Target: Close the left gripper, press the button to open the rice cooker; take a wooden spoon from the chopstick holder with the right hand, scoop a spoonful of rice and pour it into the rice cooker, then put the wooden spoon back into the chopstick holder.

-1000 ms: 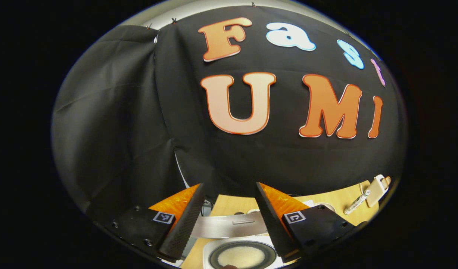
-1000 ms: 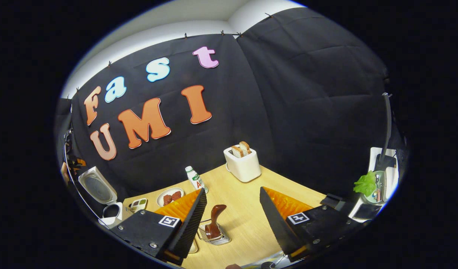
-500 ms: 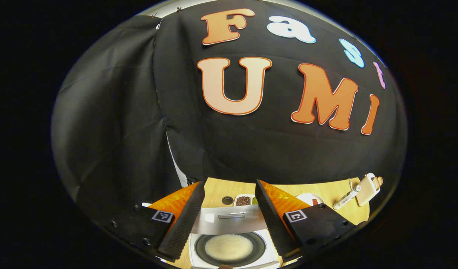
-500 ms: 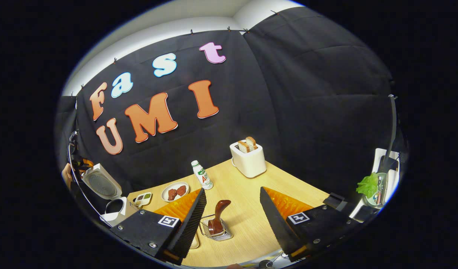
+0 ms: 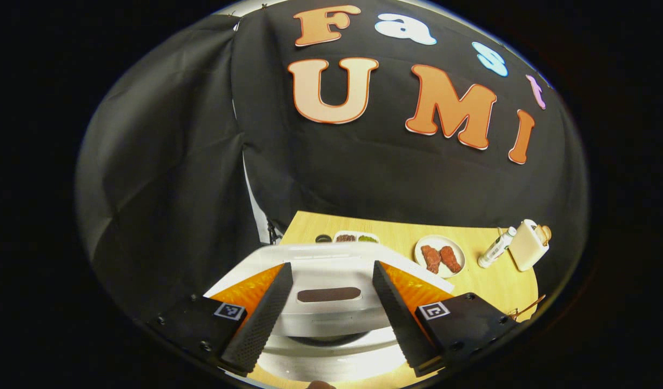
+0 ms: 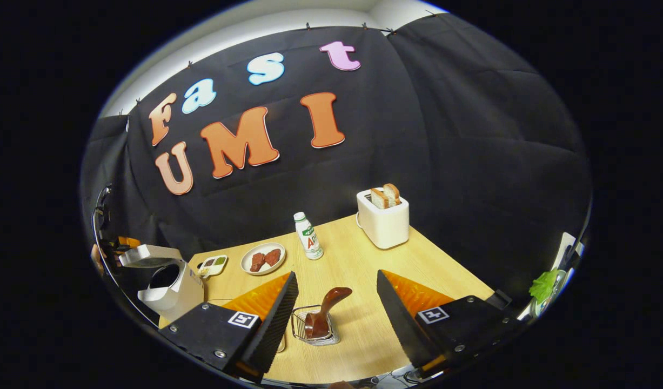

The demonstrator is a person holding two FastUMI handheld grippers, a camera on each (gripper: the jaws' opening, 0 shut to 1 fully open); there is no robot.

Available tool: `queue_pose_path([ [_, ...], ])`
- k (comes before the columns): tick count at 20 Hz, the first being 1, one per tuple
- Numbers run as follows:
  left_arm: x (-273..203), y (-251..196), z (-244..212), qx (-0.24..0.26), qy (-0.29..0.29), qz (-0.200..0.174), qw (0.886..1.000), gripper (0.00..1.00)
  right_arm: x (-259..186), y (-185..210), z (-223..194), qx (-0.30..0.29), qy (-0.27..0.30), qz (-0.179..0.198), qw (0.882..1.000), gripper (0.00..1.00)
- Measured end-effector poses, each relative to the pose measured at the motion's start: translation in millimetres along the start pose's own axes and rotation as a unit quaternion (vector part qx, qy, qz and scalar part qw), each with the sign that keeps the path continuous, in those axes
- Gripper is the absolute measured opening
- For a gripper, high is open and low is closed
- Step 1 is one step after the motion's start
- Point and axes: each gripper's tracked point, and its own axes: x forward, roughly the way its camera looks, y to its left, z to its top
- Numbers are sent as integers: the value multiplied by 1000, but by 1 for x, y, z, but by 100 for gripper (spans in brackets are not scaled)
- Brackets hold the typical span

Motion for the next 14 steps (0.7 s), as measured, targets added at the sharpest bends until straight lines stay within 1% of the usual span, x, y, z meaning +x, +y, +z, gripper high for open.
queue_pose_path([
  [2, 1, -1, -30, 10, 14, 5, 1000, 100, 8, 5, 2, -7, 7, 13, 1000, 92],
  [4, 2, 1, -63, 10, 41, 14, 999, 100, 19, 17, 1, -7, 14, 29, 999, 92],
  [5, 10, 0, -81, 8, 57, 17, 998, 100, 23, 23, 2, -7, 14, 36, 999, 92],
  [6, 16, 0, -103, 5, 85, 21, 996, 100, 26, 29, 2, -8, 13, 44, 999, 91],
  [7, 18, -2, -96, 9, 54, 24, 998, 100, 30, 35, 2, -9, 13, 51, 999, 92],
  [8, 15, -4, -106, 9, 72, 28, 997, 100, 33, 41, -1, -11, 16, 58, 998, 92],
  [9, 7, -1, -103, 9, 62, 31, 998, 100, 32, 40, -7, -14, 19, 63, 998, 92],
  [11, 0, -1, -105, 8, 72, 34, 997, 100, 37, 46, -8, -19, 21, 69, 997, 92],
  [14, 4, -2, -104, 7, 76, 33, 997, 100, 42, 54, -2, -23, 13, 74, 997, 92],
])
